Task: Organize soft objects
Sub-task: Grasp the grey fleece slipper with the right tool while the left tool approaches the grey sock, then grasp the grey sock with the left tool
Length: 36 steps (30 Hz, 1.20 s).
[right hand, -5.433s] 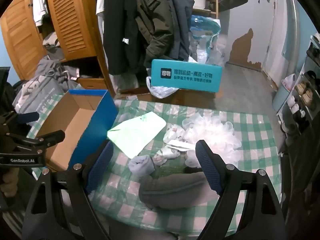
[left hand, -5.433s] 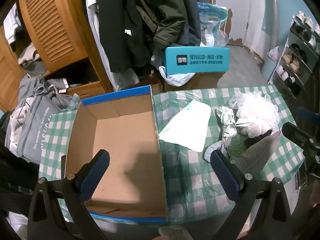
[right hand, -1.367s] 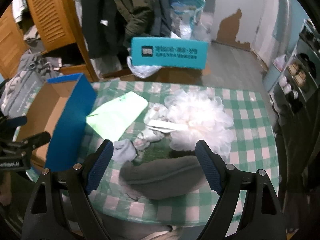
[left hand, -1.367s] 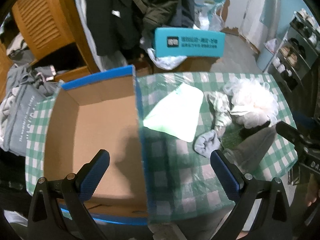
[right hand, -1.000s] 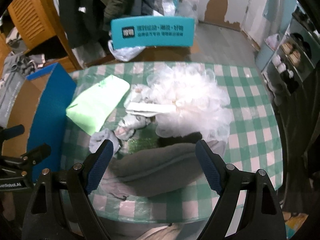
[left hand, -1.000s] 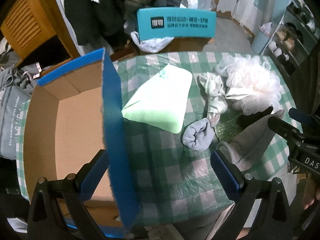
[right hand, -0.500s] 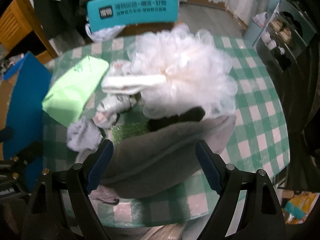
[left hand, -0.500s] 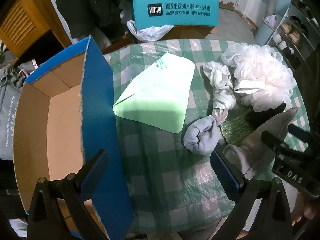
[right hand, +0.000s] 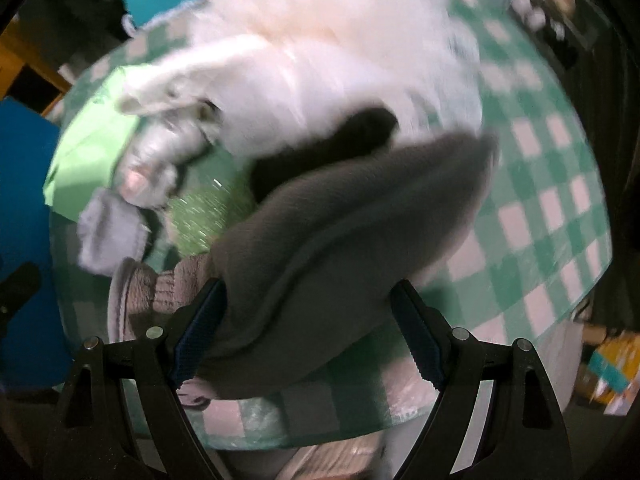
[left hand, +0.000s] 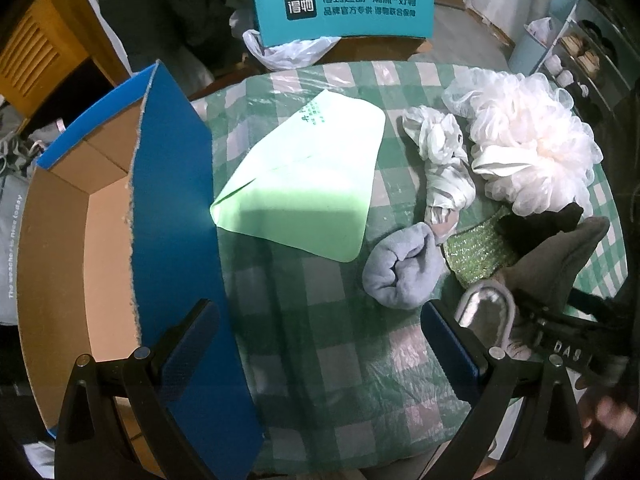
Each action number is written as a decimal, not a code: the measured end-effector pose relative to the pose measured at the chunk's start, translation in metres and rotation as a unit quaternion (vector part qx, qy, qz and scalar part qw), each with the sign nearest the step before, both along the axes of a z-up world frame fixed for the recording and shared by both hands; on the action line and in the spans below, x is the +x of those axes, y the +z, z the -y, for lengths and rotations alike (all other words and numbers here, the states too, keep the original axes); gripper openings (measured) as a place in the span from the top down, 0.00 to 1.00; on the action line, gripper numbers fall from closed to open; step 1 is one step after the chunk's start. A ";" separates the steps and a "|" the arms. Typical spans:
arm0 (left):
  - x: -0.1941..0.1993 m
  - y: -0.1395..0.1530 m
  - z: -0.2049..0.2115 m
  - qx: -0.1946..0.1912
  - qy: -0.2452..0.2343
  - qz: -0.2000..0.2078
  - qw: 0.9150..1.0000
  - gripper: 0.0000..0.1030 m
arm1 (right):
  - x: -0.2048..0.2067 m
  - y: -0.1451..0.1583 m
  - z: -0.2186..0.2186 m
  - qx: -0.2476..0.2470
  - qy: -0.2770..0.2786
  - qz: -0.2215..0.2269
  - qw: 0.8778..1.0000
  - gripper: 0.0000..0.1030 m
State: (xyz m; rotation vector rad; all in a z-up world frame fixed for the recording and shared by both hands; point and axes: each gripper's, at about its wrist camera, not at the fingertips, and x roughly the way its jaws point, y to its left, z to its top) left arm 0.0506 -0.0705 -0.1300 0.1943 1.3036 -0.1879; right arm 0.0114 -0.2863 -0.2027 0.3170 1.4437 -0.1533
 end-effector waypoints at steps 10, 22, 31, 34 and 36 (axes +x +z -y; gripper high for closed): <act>0.006 -0.011 0.014 -0.005 -0.019 -0.005 1.000 0.01 | 0.007 -0.001 0.004 0.016 0.036 0.022 0.999 0.48; 0.005 -0.018 0.045 -0.002 -0.055 -0.010 0.998 0.01 | 0.010 0.006 -0.010 -0.046 0.115 0.035 0.992 0.66; 0.009 -0.032 0.063 -0.013 -0.065 -0.024 0.998 0.01 | 0.014 0.023 -0.001 -0.041 0.117 0.056 0.991 0.68; 0.012 -0.039 0.067 -0.006 -0.071 -0.023 0.997 0.03 | 0.010 0.030 0.007 -0.030 0.115 0.065 0.991 0.69; 0.011 -0.043 0.068 -0.001 -0.073 -0.027 0.997 0.14 | 0.010 0.032 0.007 -0.026 0.116 0.071 0.990 0.69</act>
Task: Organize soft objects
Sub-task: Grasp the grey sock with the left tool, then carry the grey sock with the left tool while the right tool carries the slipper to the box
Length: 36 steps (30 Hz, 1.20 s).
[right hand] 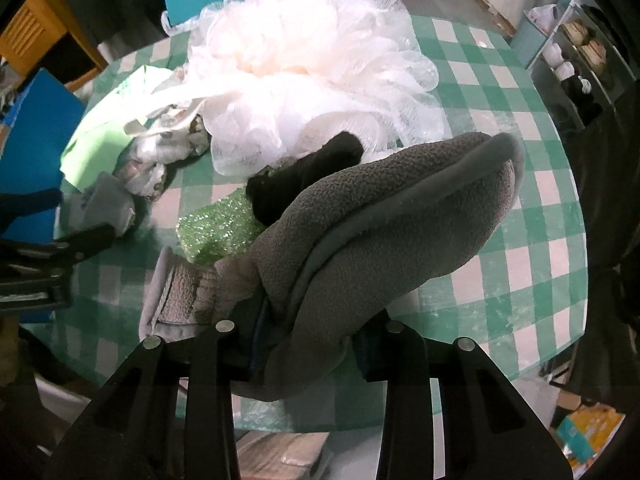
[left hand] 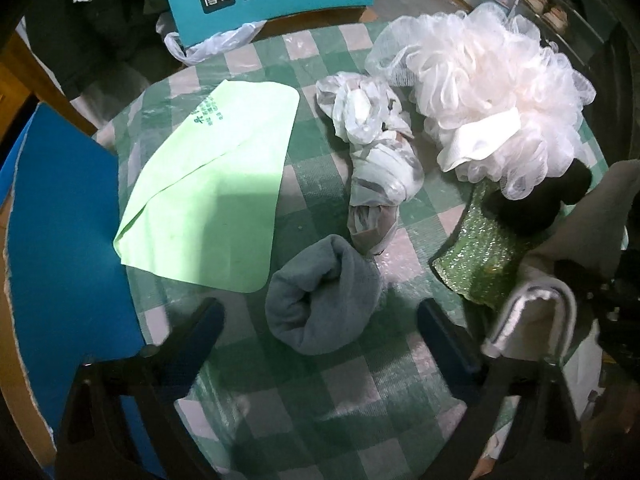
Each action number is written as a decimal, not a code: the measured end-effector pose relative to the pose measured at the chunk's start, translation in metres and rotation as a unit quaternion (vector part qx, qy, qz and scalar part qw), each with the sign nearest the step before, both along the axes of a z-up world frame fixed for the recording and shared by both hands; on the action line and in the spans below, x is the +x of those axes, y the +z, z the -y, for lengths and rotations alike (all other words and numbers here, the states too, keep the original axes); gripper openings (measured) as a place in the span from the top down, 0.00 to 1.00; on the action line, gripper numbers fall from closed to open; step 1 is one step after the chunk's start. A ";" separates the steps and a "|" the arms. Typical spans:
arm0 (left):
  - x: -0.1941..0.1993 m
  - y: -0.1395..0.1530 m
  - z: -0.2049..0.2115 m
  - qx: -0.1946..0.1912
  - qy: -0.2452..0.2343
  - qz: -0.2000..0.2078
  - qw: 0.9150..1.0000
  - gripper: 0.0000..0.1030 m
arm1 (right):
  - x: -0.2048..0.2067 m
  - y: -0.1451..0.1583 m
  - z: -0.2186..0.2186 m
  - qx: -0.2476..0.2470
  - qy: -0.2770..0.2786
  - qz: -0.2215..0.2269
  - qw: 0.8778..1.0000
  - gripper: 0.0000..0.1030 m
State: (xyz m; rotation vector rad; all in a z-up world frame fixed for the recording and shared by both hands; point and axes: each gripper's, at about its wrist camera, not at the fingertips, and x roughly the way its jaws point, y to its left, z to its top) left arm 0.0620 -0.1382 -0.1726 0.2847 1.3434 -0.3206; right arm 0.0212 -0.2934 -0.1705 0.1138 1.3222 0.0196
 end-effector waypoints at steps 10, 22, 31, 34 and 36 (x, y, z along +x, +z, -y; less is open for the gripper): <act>0.002 -0.014 -0.007 -0.010 0.003 -0.016 1.000 0.56 | -0.023 0.016 0.021 0.020 0.006 0.019 1.000 0.69; -0.007 0.006 -0.016 -0.034 0.001 0.001 0.999 0.72 | -0.031 0.043 0.018 0.022 0.021 0.056 0.998 0.69; -0.029 0.046 -0.022 -0.044 0.004 0.035 0.998 0.72 | -0.032 0.065 0.013 0.013 0.034 0.084 0.996 0.69; -0.033 0.057 -0.027 -0.047 0.005 0.046 0.998 0.73 | -0.032 0.072 0.011 0.012 0.037 0.093 0.995 0.69; -0.038 0.066 -0.029 -0.047 0.005 0.053 0.997 0.72 | -0.032 0.079 0.009 0.011 0.041 0.101 0.994 0.69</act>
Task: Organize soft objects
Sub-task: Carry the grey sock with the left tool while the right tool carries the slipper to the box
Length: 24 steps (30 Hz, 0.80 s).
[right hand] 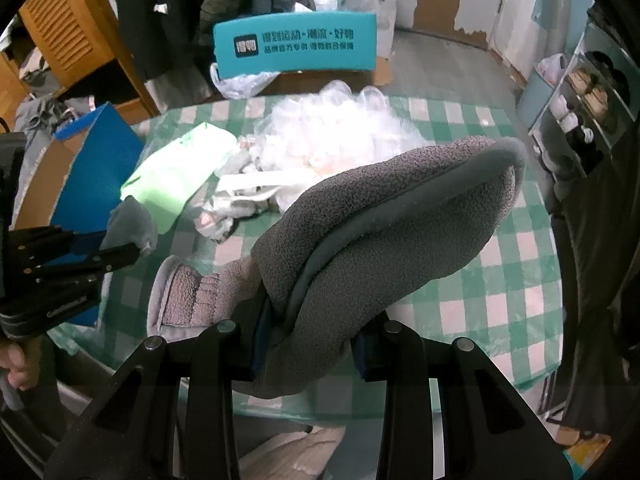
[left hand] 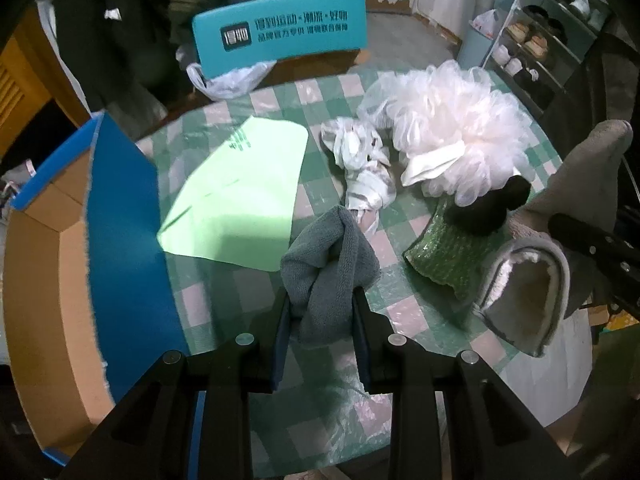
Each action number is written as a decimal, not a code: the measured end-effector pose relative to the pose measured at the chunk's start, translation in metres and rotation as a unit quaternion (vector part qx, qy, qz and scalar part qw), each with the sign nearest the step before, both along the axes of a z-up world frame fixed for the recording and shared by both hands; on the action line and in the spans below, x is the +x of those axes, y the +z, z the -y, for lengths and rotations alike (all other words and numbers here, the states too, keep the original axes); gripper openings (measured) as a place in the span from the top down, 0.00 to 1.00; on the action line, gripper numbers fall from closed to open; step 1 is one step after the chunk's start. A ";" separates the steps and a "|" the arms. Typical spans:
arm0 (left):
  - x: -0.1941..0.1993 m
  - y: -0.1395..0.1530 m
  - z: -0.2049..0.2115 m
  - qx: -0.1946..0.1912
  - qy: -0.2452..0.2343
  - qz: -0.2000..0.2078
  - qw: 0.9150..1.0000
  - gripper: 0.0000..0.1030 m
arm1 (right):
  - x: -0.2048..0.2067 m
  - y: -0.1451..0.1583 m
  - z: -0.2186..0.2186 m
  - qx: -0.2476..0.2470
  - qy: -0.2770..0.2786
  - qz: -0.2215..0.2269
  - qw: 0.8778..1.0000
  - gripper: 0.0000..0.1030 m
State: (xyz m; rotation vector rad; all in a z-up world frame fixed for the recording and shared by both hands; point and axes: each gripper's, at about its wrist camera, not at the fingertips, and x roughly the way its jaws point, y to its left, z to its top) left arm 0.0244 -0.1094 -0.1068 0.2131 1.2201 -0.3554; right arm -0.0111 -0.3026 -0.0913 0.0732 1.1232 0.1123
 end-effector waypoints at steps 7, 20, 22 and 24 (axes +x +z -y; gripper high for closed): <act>-0.007 0.018 -0.009 0.000 0.002 0.018 1.000 0.73 | 0.001 0.019 -0.008 -0.008 0.012 0.025 1.000 0.69; -0.021 0.048 -0.022 0.001 -0.007 0.050 0.999 0.72 | 0.002 0.046 -0.025 -0.020 0.035 0.059 0.997 0.69; -0.022 0.051 -0.024 0.004 -0.007 0.056 0.998 0.72 | 0.003 0.050 -0.029 -0.019 0.038 0.061 0.997 0.69; -0.022 0.054 -0.028 0.001 -0.005 0.058 0.998 0.72 | 0.004 0.054 -0.033 -0.020 0.042 0.065 0.997 0.69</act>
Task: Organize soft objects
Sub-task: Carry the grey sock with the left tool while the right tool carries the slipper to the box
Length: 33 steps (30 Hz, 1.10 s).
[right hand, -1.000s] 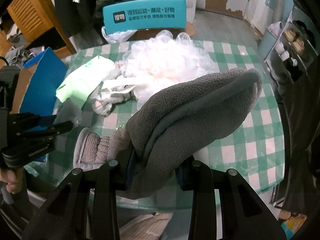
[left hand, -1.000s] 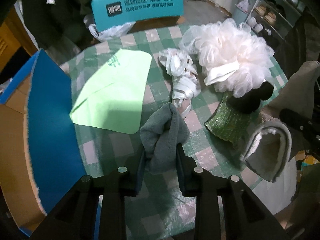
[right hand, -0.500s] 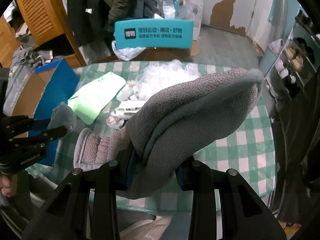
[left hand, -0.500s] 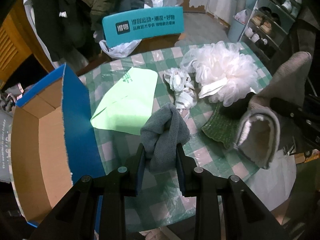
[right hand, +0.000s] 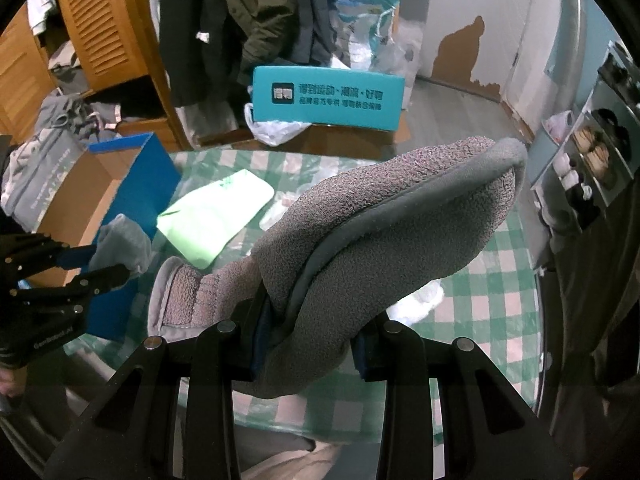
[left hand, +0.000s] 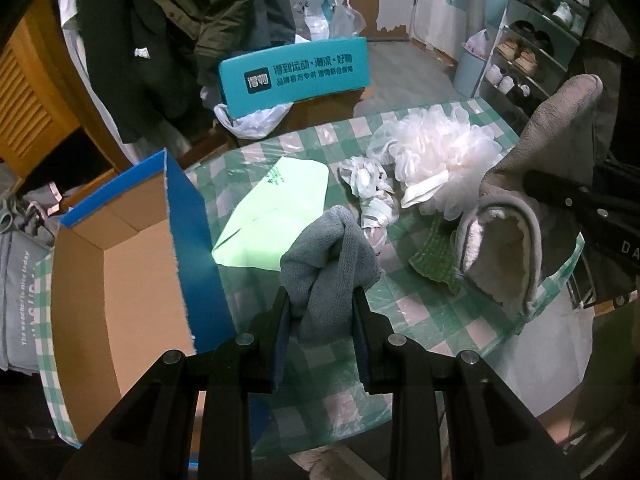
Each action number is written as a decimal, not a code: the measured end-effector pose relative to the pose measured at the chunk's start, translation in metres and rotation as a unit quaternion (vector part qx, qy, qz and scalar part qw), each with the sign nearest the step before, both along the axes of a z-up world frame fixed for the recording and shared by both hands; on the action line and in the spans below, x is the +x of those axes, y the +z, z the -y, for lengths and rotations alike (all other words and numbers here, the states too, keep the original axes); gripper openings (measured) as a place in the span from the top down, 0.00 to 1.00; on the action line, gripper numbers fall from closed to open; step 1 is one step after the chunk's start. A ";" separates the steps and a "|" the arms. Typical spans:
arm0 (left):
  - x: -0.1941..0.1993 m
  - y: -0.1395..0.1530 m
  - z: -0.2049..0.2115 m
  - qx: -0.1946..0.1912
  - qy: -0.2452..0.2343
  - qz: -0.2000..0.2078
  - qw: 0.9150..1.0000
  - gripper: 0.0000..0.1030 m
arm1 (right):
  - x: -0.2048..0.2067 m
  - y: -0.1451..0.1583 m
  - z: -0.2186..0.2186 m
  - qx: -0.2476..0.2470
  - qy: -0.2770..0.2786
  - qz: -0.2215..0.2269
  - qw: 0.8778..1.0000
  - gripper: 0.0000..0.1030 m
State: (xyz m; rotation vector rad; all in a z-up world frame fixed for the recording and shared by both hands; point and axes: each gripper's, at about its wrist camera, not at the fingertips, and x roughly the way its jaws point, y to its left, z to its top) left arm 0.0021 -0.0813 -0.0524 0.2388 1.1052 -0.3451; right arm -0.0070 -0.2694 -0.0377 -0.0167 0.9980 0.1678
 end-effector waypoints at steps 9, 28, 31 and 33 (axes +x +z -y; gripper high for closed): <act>0.001 0.011 -0.021 -0.008 0.017 0.011 1.000 0.72 | 0.006 0.014 -0.023 0.002 0.015 0.013 1.000 0.69; 0.005 0.019 -0.079 -0.016 0.068 0.022 0.997 0.72 | 0.022 0.035 -0.080 0.008 0.055 0.027 0.998 0.69; 0.007 0.019 -0.092 -0.018 0.081 0.023 0.996 0.72 | 0.025 0.037 -0.092 0.009 0.065 0.028 0.997 0.69; 0.007 0.020 -0.101 -0.019 0.088 0.024 0.996 0.73 | 0.027 0.038 -0.102 0.009 0.072 0.028 0.997 0.69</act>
